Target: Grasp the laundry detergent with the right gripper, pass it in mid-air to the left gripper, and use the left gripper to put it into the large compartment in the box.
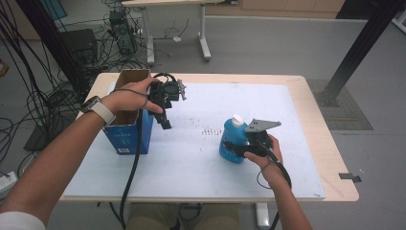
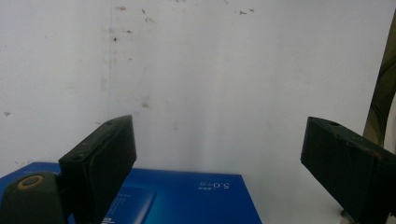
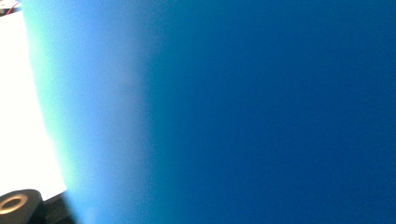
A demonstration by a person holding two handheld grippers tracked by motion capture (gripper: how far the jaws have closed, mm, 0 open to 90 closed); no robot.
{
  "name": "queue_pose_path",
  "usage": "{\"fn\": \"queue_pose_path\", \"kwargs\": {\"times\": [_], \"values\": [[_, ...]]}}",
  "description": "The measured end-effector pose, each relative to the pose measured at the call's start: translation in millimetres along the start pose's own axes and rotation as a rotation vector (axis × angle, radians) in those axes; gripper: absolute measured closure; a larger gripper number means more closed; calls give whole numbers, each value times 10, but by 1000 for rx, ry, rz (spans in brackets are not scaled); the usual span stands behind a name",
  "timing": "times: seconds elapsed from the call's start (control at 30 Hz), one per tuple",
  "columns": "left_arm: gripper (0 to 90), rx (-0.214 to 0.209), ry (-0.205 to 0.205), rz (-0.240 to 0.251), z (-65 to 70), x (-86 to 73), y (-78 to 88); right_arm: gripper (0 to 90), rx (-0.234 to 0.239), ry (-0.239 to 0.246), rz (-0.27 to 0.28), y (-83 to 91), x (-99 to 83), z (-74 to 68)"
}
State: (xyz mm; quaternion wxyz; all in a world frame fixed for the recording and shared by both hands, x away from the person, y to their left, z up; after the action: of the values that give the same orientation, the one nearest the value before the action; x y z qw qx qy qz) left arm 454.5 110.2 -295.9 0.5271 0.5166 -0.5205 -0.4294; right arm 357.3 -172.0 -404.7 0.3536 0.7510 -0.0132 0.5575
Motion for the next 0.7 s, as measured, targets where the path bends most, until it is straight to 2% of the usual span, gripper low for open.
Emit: {"fn": "queue_pose_path", "kwargs": {"times": [0.7], "values": [[106, 6, 3, -5, 6, 1, 14, 430, -4, -3, 1, -2, 0, -5]]}}
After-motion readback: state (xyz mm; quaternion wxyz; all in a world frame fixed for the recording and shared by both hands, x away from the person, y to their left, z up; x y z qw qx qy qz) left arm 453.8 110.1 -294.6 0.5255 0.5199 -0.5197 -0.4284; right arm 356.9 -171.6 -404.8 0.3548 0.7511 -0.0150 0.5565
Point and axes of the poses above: each handheld gripper's, and its own axes: y roughly backward along the jaws, x roughly out of its top, z roughly to its right, the point moved 2 cm from there along -y, roughly forward along the jaws, and after that the axes turned 6 degrees about x, right-handed, at the moved point
